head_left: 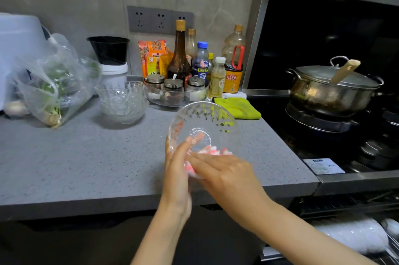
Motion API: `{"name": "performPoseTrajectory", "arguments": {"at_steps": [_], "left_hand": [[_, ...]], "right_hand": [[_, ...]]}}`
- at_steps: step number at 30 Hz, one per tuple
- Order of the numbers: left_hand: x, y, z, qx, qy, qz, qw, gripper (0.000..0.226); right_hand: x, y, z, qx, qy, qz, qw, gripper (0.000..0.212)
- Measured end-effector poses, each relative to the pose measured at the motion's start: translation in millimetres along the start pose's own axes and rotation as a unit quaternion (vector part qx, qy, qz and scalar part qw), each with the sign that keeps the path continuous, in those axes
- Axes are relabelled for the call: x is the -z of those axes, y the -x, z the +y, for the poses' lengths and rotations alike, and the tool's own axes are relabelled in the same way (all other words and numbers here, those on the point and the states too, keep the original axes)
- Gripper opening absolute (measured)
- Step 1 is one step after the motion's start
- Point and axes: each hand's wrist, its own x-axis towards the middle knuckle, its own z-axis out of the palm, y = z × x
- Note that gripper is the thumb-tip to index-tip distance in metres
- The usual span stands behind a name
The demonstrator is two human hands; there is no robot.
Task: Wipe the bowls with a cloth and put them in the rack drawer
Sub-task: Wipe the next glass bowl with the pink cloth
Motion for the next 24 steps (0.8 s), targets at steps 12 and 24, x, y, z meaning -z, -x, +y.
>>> {"name": "performPoseTrajectory", "arguments": {"at_steps": [12,24], "left_hand": [[0,5,1,-0.009,-0.028,0.005,1.000,0.038],[4,3,-2,0.014,-0.020,0.016,1.000,0.054]], "right_hand": [[-8,13,5,0.010,0.032,-0.013,0.999,0.043],[-14,20,14,0.050,0.053,-0.050,0.996,0.039]]}}
